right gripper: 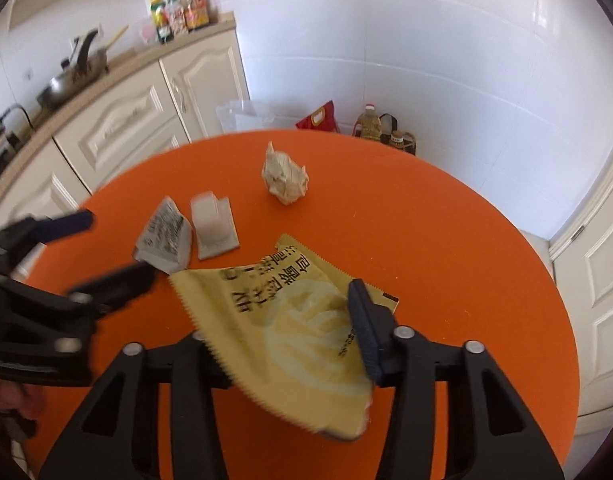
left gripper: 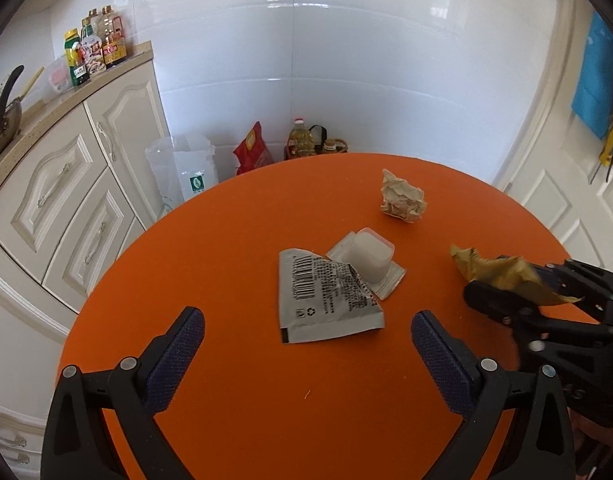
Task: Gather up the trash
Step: 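Grasp the white wrapper with the left gripper while the right grasps the yellow bag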
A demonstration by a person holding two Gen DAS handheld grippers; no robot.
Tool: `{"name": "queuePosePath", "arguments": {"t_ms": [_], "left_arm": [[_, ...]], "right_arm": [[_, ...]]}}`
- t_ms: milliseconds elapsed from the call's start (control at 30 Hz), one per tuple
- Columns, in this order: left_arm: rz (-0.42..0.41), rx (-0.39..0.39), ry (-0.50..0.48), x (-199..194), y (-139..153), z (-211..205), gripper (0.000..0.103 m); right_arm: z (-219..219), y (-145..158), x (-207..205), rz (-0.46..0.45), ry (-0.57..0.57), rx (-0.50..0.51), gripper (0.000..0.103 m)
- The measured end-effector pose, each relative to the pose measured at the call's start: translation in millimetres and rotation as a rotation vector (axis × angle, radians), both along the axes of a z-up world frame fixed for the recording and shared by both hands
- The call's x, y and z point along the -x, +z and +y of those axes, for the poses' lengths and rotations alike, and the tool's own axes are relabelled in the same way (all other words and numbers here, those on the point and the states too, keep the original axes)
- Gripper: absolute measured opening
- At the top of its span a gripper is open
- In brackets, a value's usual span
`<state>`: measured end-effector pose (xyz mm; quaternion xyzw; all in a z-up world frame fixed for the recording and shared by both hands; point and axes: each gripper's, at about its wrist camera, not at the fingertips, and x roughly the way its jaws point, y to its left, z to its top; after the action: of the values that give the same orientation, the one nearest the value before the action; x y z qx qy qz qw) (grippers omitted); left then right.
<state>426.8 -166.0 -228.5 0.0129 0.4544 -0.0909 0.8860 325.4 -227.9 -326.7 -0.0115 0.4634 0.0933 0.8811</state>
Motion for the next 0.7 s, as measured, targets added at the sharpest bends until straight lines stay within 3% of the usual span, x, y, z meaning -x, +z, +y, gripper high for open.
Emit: {"name": "queuePosePath", "arguments": {"t_ms": [100,133,167,367,467,567,700], "left_arm": [[0.024,0.002,-0.013,9,-15,-4,0.093],[0.035,0.005,-0.017,5,-19,-6,0.084],[0.047,0.004,-0.020,-1,-23,-7,0.082],[0.006,-0.006,-0.025,-14,-30,-13,0.044],[0.011,0.033,-0.024,-18,-35,-7,0.041],[0.014,0.063,-0.018,-19,-40,-1,0.031],[0.012,0.093,-0.008,-12,-44,10,0.028]], "right_arm": [[0,5,4,-0.006,0.004,-0.003,0.030],[0,6,5,-0.009,0.002,-0.007,0.029],[-1,7,6,-0.011,-0.001,-0.014,0.027],[-10,14,13,-0.020,-0.028,-0.074,0.022],[-14,19,19,-0.024,-0.044,-0.106,0.020],[-17,24,25,-0.029,-0.057,-0.125,0.018],[-22,29,36,-0.032,-0.070,-0.149,0.016]]}}
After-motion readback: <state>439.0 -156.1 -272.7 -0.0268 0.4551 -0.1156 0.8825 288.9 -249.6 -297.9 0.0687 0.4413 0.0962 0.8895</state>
